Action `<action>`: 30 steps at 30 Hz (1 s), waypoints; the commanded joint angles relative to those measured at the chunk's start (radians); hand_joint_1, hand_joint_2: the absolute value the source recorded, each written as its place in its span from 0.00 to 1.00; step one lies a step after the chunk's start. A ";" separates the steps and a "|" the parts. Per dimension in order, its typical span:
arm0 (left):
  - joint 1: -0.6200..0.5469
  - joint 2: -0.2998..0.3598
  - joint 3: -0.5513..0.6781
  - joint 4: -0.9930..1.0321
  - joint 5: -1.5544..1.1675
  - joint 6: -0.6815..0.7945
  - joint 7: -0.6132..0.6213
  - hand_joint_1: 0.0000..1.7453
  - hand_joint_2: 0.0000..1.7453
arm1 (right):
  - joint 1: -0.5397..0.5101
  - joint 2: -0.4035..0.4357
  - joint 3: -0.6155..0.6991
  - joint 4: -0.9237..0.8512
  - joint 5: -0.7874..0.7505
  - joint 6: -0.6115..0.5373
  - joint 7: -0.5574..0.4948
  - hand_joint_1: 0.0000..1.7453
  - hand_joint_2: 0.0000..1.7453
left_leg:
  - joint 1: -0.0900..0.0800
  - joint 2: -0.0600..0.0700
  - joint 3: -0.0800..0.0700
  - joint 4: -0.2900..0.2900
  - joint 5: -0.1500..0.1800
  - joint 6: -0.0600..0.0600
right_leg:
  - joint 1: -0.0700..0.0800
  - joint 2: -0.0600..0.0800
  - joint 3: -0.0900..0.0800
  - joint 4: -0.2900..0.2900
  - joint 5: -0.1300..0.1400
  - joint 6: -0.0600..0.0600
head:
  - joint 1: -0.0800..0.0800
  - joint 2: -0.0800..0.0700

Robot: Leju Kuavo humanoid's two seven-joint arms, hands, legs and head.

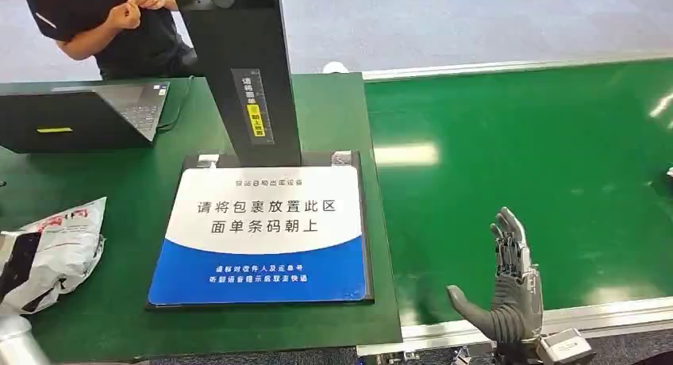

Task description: Moved the parcel from conveyor to table for the left to box.

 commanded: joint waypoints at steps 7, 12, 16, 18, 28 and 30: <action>0.146 -0.124 -0.543 -0.114 0.379 -0.053 0.134 0.00 1.00 | -0.019 0.012 -0.022 0.058 0.001 0.025 -0.001 0.00 1.00 | -0.001 -0.011 0.002 -0.003 0.003 0.000 | 0.000 -0.011 0.004 -0.002 0.000 -0.002 | 0.000 0.000; 0.321 -0.190 -0.821 -0.288 1.130 -0.839 0.147 0.00 1.00 | -0.072 -0.007 0.051 0.132 0.028 0.031 0.000 0.00 1.00 | 0.000 -0.004 0.001 0.000 0.000 0.001 | 0.001 -0.004 0.002 -0.001 0.000 -0.001 | 0.000 0.000; 0.326 -0.181 -0.921 -0.206 1.182 -0.971 0.145 0.00 1.00 | -0.082 -0.007 0.071 0.131 0.001 0.012 0.012 0.00 1.00 | -0.001 -0.003 0.003 -0.002 0.000 0.001 | -0.001 -0.003 0.004 -0.002 0.000 -0.001 | 0.000 0.000; 0.317 -0.172 -0.947 -0.157 1.199 -1.021 0.148 0.00 1.00 | -0.094 -0.017 0.086 0.149 -0.005 0.021 0.017 0.00 1.00 | -0.002 -0.004 0.003 -0.002 0.000 0.001 | -0.002 -0.004 0.004 -0.002 0.000 -0.001 | 0.000 0.000; 0.180 -0.146 -1.031 0.074 1.297 -1.171 0.175 0.00 1.00 | -0.181 0.000 0.153 0.190 0.018 -0.210 0.081 0.00 1.00 | -0.002 -0.002 0.003 -0.003 0.001 0.000 | -0.001 -0.002 0.002 -0.001 0.001 -0.002 | 0.000 0.000; 0.125 -0.128 -1.082 0.123 1.239 -1.166 0.159 0.00 1.00 | -0.214 -0.016 0.171 0.223 0.026 -0.205 0.100 0.00 1.00 | -0.002 -0.004 0.003 -0.003 0.002 0.000 | -0.001 -0.004 0.002 -0.001 0.001 -0.002 | 0.000 0.000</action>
